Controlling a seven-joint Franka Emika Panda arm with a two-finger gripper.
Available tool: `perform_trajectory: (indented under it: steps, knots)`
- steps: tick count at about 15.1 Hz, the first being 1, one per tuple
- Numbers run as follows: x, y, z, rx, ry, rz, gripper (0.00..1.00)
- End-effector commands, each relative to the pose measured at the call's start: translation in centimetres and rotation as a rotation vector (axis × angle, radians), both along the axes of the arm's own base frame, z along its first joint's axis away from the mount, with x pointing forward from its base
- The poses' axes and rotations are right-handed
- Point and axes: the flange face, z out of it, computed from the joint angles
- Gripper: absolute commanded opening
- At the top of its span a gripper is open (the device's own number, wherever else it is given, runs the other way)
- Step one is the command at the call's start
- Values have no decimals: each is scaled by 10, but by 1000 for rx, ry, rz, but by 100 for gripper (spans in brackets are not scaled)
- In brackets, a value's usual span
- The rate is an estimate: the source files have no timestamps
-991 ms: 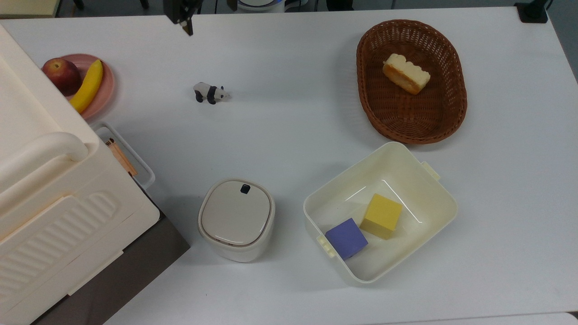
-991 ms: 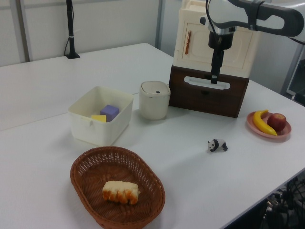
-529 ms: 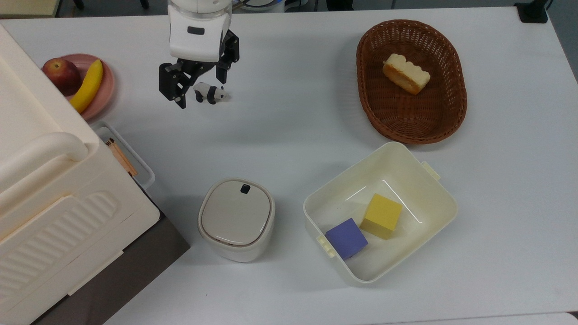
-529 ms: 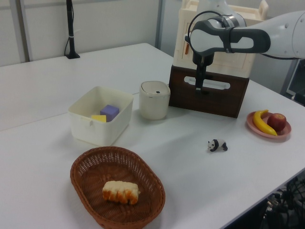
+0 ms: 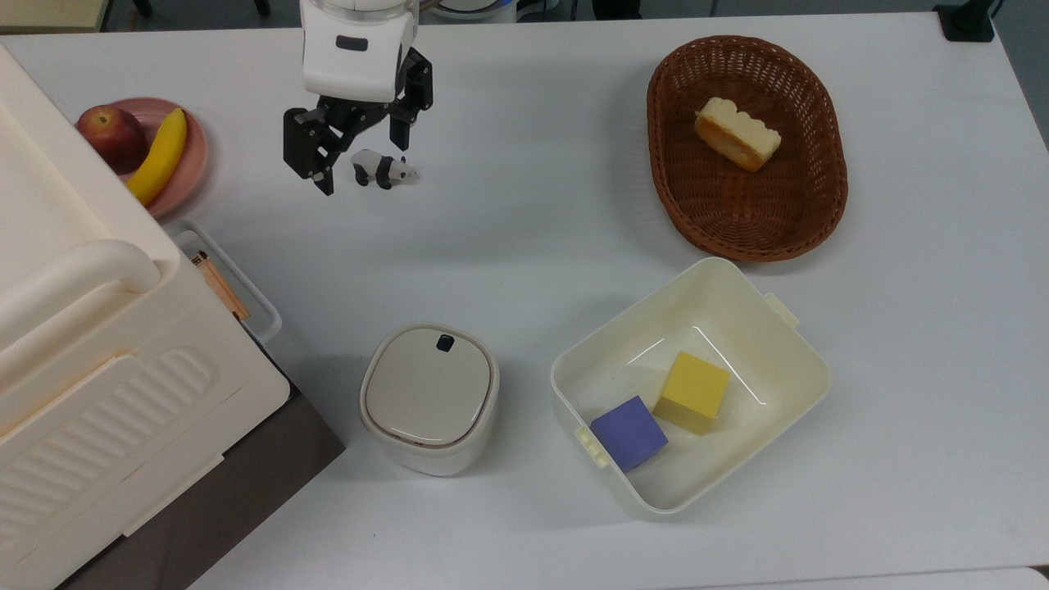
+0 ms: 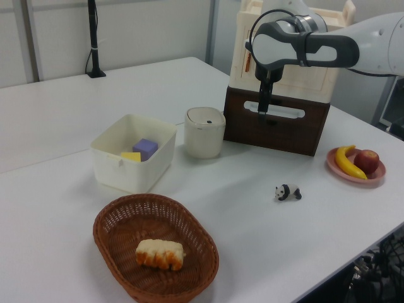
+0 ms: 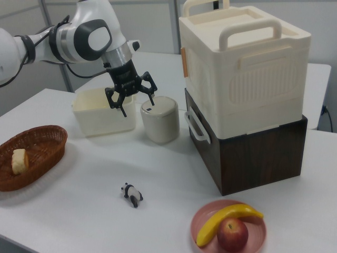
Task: Slide the drawer open
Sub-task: 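Move the gripper toward the drawer handle of the cream cabinet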
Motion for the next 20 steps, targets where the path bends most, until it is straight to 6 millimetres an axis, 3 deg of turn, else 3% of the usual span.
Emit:
perform_trajectory:
  steps: [1,10,20]
  knots:
    - [-2,1,7,-4,-19,9,100]
    - [5,-30,14,-4,-100,-15,100]
    - [27,-40,-10,-19,-188,-7,100]
